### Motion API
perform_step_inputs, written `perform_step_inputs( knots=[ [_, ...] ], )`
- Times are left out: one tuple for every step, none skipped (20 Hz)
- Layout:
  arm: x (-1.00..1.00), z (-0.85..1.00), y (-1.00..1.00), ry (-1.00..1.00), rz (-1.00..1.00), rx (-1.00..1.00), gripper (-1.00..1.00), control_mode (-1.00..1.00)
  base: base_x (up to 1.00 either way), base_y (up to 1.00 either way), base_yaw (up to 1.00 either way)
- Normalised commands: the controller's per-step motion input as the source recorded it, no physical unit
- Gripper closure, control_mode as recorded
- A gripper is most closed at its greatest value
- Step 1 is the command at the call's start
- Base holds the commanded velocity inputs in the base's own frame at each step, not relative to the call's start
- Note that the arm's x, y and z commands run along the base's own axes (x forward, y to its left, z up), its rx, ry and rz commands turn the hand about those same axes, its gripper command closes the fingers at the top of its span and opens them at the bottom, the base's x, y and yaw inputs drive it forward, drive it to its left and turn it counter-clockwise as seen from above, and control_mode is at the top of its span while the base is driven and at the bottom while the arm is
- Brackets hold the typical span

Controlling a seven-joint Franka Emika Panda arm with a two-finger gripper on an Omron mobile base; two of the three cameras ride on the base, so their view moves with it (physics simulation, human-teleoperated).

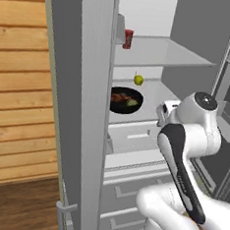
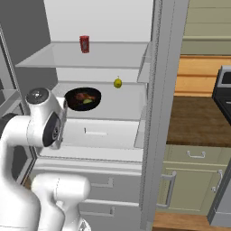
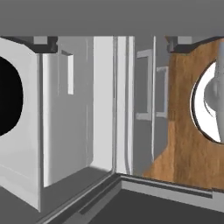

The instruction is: Pick the chicken drumstick and lime from their plates and place them in the bowl. Then put the bowl in the fridge.

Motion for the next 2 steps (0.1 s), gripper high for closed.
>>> perform_step_inputs(
  knots=[
    [-1.0, -0.01, -0.05, 0.01, -0.06, 0.0, -1.0, -1.0, 0.0, 0.0, 0.0],
    [-1.0, -0.1, -0.08, 0.0, -0.05, 0.0, -1.0, -1.0, 0.0, 0.0, 0.0]
  ],
)
